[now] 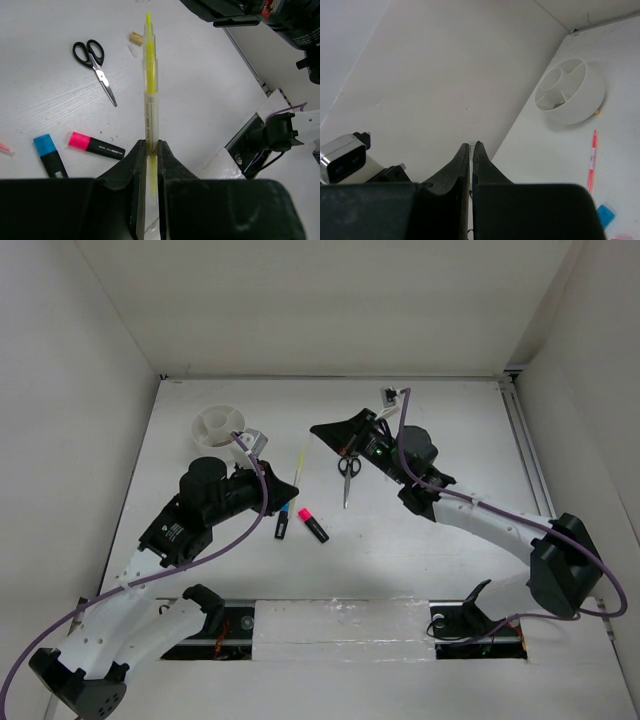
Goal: Sort the stationery into containers
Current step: Close the pen cap on the pen.
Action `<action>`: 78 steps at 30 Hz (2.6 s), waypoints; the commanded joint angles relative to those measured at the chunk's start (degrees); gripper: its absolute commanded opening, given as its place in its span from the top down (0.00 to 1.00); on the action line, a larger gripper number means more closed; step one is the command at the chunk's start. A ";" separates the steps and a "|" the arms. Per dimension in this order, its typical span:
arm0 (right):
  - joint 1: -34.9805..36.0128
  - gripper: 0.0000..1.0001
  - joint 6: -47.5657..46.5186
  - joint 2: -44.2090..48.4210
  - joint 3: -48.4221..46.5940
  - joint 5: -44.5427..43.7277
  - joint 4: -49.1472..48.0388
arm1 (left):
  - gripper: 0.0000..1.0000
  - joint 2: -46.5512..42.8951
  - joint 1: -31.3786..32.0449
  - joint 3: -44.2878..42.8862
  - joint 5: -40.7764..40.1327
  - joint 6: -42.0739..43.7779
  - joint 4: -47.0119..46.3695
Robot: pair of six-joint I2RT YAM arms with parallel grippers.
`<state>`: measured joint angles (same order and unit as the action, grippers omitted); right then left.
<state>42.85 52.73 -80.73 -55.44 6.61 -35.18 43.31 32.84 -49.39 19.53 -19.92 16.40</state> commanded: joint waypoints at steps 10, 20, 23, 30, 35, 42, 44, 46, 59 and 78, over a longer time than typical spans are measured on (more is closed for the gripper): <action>0.66 1.00 -0.70 2.68 -2.30 -0.11 -3.32 | 1.00 1.69 -0.23 -0.45 0.86 0.67 -1.81; 1.70 1.00 -0.70 1.54 -2.30 -0.11 -3.32 | 1.00 1.16 -0.23 -0.45 1.39 0.67 -1.81; 1.71 1.00 -0.70 1.54 -2.30 -0.11 -3.32 | 1.00 1.16 -0.23 -0.45 1.39 0.67 -1.81; 1.71 1.00 -1.23 0.40 -2.83 -0.64 -3.32 | 1.00 1.16 -0.23 -0.45 1.39 0.67 -2.34; 1.71 1.00 -1.23 -0.13 -2.83 -0.64 -3.84 | 1.00 0.64 -0.23 -0.45 1.39 0.67 -2.34; 1.71 1.00 -0.70 -0.13 -1.69 -0.11 -4.46 | 1.00 0.64 -0.23 -0.45 1.39 0.67 -2.34; 1.71 1.00 -0.70 0.40 -1.69 -0.11 -4.46 | 1.00 0.64 -0.23 -0.45 0.86 0.67 -2.34; 1.71 1.00 -0.70 0.40 -1.16 -0.11 -4.46 | 1.00 0.64 -0.23 -0.45 0.86 0.67 -2.34; 3.91 1.00 0.36 -1.27 -1.16 -0.10 -6.13 | 1.00 0.11 -0.23 -0.45 0.33 0.67 -2.34; 5.58 1.00 -0.17 -3.03 -0.02 -0.73 -5.60 | 1.00 -2.88 -0.23 -0.45 -1.51 -0.38 -3.92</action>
<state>47.35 53.39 -83.05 -55.70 4.93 -39.16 41.45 32.77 -49.25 17.85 -20.21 17.41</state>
